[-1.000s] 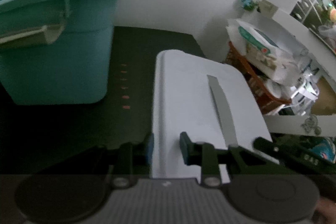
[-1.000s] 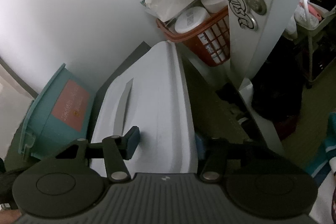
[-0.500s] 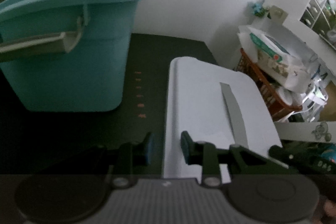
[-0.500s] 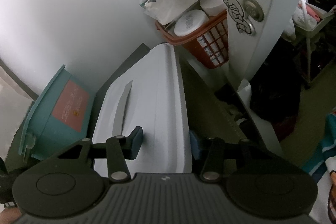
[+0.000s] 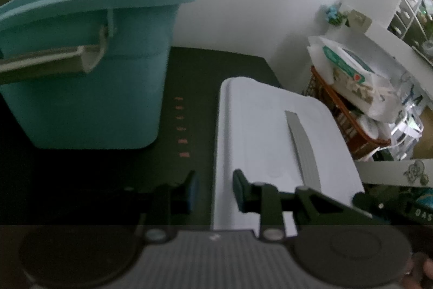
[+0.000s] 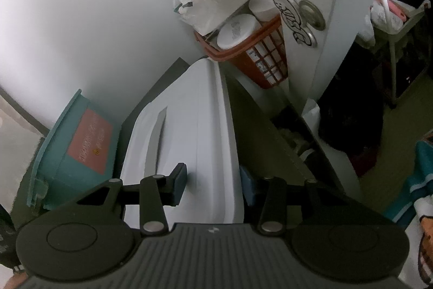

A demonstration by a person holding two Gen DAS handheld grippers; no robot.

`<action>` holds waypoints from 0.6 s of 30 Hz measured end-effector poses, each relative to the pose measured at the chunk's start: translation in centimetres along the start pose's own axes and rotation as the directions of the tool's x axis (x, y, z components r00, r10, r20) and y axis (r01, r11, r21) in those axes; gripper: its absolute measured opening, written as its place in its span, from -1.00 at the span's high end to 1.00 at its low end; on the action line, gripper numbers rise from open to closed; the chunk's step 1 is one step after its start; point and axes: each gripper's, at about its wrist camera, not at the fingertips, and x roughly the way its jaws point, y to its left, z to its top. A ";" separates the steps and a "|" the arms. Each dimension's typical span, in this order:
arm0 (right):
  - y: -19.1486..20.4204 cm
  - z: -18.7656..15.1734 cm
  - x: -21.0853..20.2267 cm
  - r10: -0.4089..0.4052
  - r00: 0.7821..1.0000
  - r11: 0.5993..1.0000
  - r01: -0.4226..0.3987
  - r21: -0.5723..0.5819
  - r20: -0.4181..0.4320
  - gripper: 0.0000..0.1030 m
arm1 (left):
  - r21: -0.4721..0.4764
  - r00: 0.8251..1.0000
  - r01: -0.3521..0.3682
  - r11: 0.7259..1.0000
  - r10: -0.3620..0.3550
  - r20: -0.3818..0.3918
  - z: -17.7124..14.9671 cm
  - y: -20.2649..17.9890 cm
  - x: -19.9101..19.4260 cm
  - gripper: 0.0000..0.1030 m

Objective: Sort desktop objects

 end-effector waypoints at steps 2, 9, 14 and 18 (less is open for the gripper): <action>0.0 0.0 0.2 0.019 1.000 1.000 -0.018 0.007 -0.015 -0.04 | -0.015 1.000 0.015 1.000 -0.015 -0.004 0.0 0.1 0.0 0.39; 0.0 -0.2 0.4 0.043 0.999 0.999 -0.043 0.007 -0.015 -0.21 | -0.063 0.997 0.070 0.996 -0.071 -0.023 -0.2 0.3 0.3 0.34; 0.1 -0.3 0.8 0.044 0.999 0.999 -0.044 -0.005 -0.016 -0.32 | -0.072 0.995 0.087 0.994 -0.089 -0.032 -0.2 0.4 0.4 0.33; 0.2 -0.5 0.8 0.038 0.999 0.999 -0.038 -0.023 -0.008 -0.38 | -0.071 0.994 0.097 0.993 -0.100 -0.044 -0.4 0.7 0.3 0.33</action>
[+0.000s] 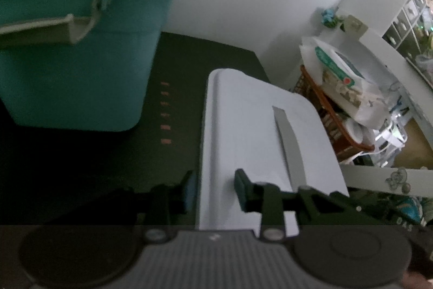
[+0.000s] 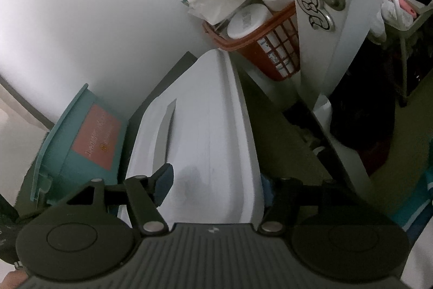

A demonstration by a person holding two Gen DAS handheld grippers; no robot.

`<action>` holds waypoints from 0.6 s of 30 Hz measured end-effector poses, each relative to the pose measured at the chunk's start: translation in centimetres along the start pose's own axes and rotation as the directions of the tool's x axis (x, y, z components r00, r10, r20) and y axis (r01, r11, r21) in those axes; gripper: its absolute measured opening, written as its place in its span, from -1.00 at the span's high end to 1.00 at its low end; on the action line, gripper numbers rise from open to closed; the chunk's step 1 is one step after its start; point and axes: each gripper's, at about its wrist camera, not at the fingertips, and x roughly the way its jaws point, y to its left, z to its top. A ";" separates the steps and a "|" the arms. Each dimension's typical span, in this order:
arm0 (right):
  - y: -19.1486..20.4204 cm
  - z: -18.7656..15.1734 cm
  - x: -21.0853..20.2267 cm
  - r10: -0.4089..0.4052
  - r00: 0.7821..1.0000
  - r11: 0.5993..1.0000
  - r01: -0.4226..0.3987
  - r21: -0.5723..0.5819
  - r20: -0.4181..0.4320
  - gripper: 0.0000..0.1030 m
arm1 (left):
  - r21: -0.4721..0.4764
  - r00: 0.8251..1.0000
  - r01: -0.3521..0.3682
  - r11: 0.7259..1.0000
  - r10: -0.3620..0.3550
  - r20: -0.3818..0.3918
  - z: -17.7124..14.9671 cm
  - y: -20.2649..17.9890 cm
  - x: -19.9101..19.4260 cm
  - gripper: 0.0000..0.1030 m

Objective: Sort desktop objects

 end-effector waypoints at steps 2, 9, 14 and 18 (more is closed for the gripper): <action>0.2 -0.1 0.0 -0.001 1.000 1.000 0.001 -0.012 0.008 -0.45 | 0.001 1.000 0.007 1.000 -0.007 -0.010 -0.3 0.0 -0.1 0.30; 0.6 -0.3 0.2 -0.015 1.000 0.998 0.016 -0.059 0.019 -0.51 | 0.022 1.000 0.006 1.000 -0.006 -0.019 0.0 0.1 -0.3 0.27; 0.4 -0.5 0.6 -0.013 1.000 0.998 0.013 -0.063 -0.002 -0.51 | 0.023 1.000 -0.011 1.000 0.011 -0.018 0.2 -0.9 0.1 0.26; 0.4 -0.7 0.8 -0.009 1.000 0.997 0.010 -0.071 0.002 -0.56 | 0.029 1.000 -0.011 1.000 0.011 -0.022 0.3 -1.3 0.5 0.19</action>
